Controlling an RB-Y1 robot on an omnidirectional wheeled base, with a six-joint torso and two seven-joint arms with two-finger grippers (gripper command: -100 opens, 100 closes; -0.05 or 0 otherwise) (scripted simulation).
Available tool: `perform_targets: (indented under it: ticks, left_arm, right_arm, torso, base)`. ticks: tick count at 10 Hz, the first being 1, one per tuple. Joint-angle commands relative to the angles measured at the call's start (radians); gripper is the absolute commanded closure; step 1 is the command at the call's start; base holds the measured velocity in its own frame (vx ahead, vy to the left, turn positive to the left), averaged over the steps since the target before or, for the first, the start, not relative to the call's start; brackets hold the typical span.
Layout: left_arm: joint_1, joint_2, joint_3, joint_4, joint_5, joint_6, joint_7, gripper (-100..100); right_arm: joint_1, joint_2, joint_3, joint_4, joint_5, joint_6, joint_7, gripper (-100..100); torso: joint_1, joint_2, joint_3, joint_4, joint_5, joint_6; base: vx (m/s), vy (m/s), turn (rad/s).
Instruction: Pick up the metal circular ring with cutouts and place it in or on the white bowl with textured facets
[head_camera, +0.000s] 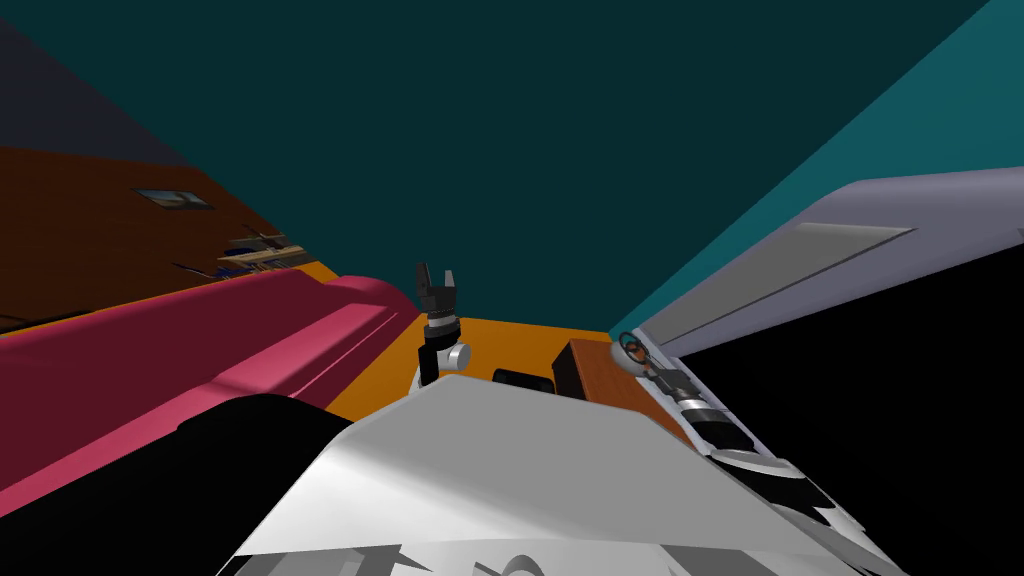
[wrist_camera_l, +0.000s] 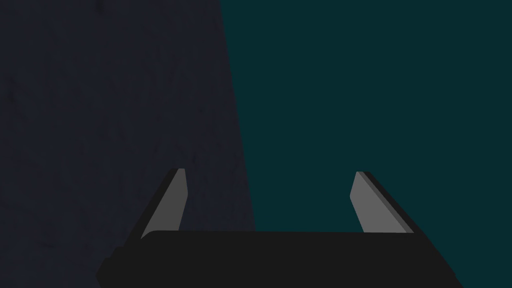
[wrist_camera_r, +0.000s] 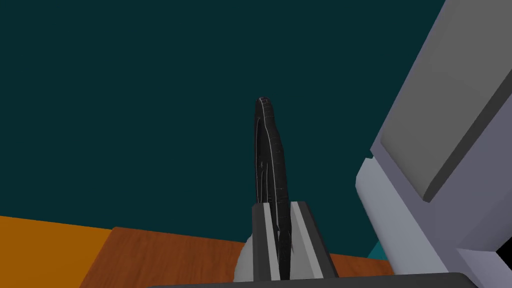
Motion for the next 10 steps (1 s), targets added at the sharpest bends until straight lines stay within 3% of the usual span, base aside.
perform_targets:
  ticks: [1, 7, 8, 9, 10]
  left_arm:
    - [0.000, 0.000, 0.000, 0.000, 0.000, 0.000, 0.000, 0]
    - [0.000, 0.000, 0.000, 0.000, 0.000, 0.000, 0.000, 0]
    - [0.000, 0.000, 0.000, 0.000, 0.000, 0.000, 0.000, 0]
    - [0.000, 0.000, 0.000, 0.000, 0.000, 0.000, 0.000, 0]
    - [0.000, 0.000, 0.000, 0.000, 0.000, 0.000, 0.000, 0]
  right_arm:
    - [0.000, -0.017, -0.003, 0.050, -0.005, -0.004, 0.022, 100]
    - [0.060, 0.026, -0.017, 0.109, -0.053, 0.057, -0.008, 100]
    - [0.059, 0.029, -0.016, 0.088, -0.051, 0.058, -0.002, 100]
    - [0.060, 0.035, -0.015, 0.076, -0.051, 0.060, -0.015, -100]
    - [0.060, 0.034, -0.015, 0.078, -0.051, 0.060, -0.013, -100]
  torso:
    - [0.000, 0.000, 0.000, 0.000, 0.000, 0.000]
    - [-0.008, -0.004, -0.004, -0.005, -0.007, 0.003]
    - [-0.008, -0.005, -0.005, -0.005, -0.008, 0.002]
    - [-0.007, -0.007, -0.006, -0.005, -0.007, 0.002]
    - [-0.007, -0.008, -0.007, -0.006, -0.007, 0.002]
  base:
    - [0.008, -0.041, -0.028]
    - [-0.018, -0.034, 0.012]
    - [-0.009, -0.009, -0.001]
    - [0.000, 0.000, 0.000]
    - [0.000, 0.000, 0.000]
